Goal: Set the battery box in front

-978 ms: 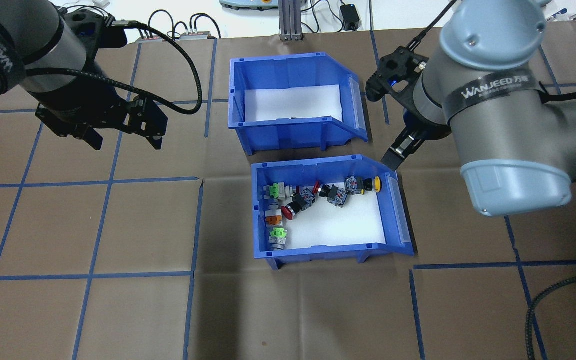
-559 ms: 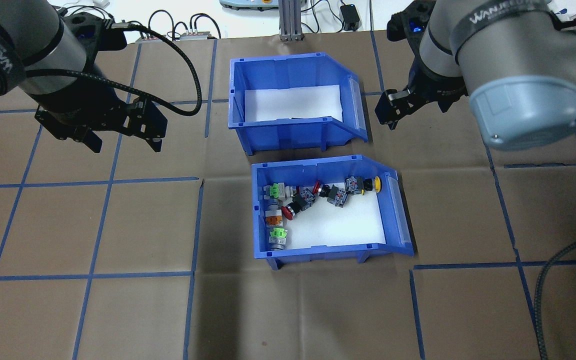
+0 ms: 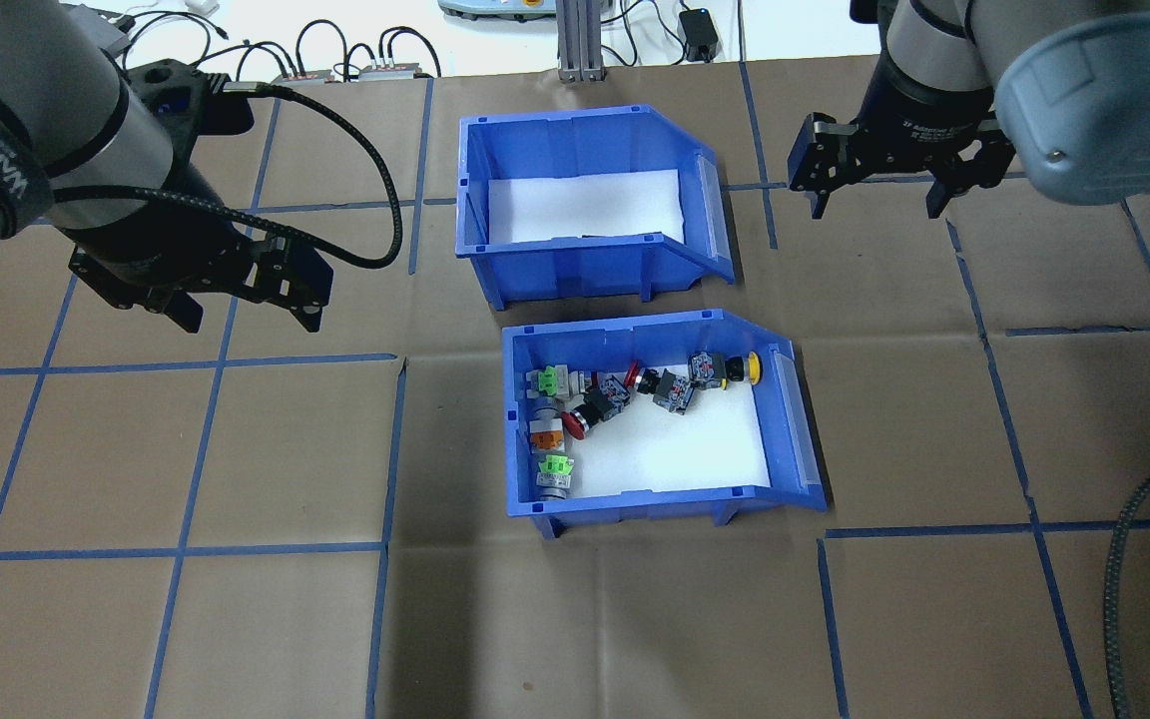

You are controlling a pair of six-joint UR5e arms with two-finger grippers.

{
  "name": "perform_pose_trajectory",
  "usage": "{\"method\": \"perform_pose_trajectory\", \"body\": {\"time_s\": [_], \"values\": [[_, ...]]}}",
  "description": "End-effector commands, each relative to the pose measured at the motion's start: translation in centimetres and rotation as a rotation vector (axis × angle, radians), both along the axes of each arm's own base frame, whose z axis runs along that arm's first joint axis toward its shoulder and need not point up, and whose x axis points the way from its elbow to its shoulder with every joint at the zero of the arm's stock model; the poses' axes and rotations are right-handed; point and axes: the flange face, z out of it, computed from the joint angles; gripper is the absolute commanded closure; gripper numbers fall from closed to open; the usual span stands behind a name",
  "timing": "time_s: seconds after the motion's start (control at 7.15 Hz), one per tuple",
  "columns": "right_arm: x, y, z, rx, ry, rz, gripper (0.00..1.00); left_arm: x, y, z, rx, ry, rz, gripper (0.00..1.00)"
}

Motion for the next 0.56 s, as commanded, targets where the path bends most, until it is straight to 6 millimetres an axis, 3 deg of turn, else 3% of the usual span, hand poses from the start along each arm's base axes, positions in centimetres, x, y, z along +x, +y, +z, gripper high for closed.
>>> {"method": "perform_pose_trajectory", "body": {"time_s": [0.0,0.42], "values": [[-0.32,0.14,0.42,-0.009,0.001,-0.062,0.00,0.97,-0.25,-0.16,0.003,-0.018,0.014,0.00],[-0.30,0.14,0.42,-0.009,0.000,-0.059,0.00,0.90,-0.52,-0.47,0.009,-0.011,0.009,0.00]]}}
